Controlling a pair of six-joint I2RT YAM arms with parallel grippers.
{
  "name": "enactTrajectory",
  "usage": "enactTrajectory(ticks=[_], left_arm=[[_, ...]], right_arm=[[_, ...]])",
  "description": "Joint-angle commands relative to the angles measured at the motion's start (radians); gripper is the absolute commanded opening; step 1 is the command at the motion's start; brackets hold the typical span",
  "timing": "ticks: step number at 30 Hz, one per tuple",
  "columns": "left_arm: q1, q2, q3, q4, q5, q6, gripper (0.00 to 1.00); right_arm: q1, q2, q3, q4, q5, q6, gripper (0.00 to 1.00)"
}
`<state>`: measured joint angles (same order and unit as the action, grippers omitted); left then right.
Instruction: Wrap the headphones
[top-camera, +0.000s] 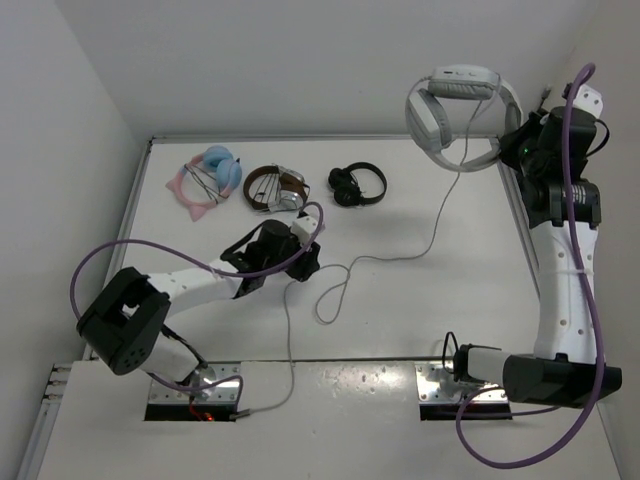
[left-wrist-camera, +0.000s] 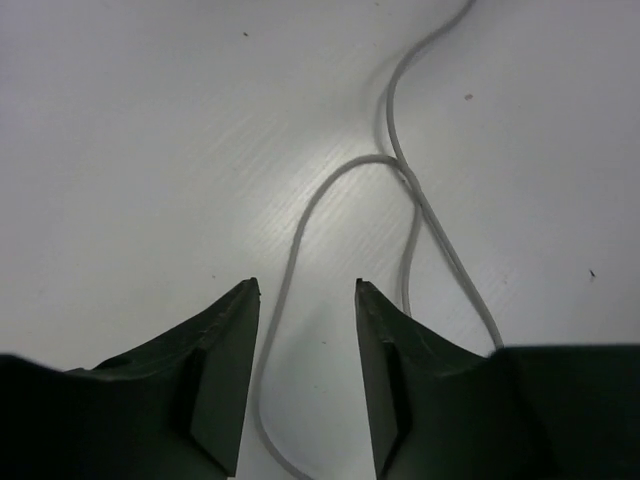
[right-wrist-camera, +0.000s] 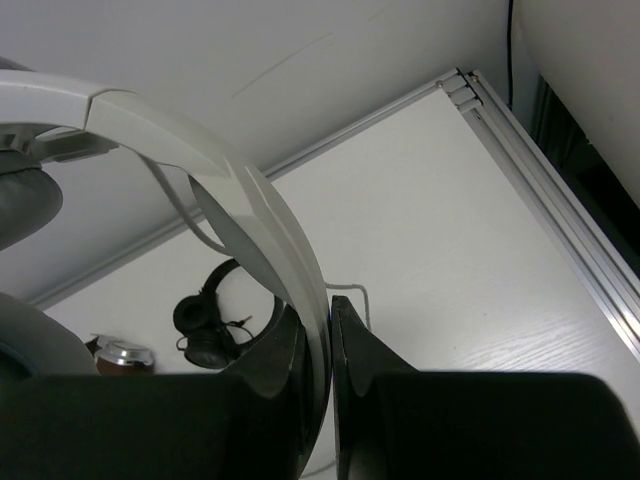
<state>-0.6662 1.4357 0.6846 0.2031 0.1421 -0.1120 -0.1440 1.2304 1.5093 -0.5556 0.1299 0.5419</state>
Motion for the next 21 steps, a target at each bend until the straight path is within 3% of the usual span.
enactTrajectory(ticks=[1, 3, 7, 16, 19, 21], left_arm=[[-0.054, -0.031, -0.029, -0.028, 0.102, -0.032, 0.47], [-0.099, -0.006, -0.03, -0.053, 0.102, -0.02, 0.4], [-0.15, 0.069, 0.016, -0.074, 0.099, -0.02, 0.4], [-0.225, 0.193, 0.145, -0.186, 0.277, 0.15, 0.41], [-0.225, 0.174, 0.121, -0.237, 0.35, 0.282, 0.45], [-0.225, 0.151, 0.107, -0.301, 0.411, 0.449, 0.46]], right_arm=[[-0.006, -0.034, 0.0, 0.098, 0.0, 0.043, 0.0], [-0.006, -0.034, 0.0, 0.098, 0.0, 0.052, 0.0], [-0.006, -0.034, 0.0, 0.108, 0.0, 0.052, 0.0], [-0.006, -0.023, 0.0, 0.108, 0.0, 0.052, 0.0], [-0.006, -0.023, 0.0, 0.099, -0.01, 0.052, 0.0], [-0.016, -0.023, 0.0, 0.098, -0.01, 0.052, 0.0]])
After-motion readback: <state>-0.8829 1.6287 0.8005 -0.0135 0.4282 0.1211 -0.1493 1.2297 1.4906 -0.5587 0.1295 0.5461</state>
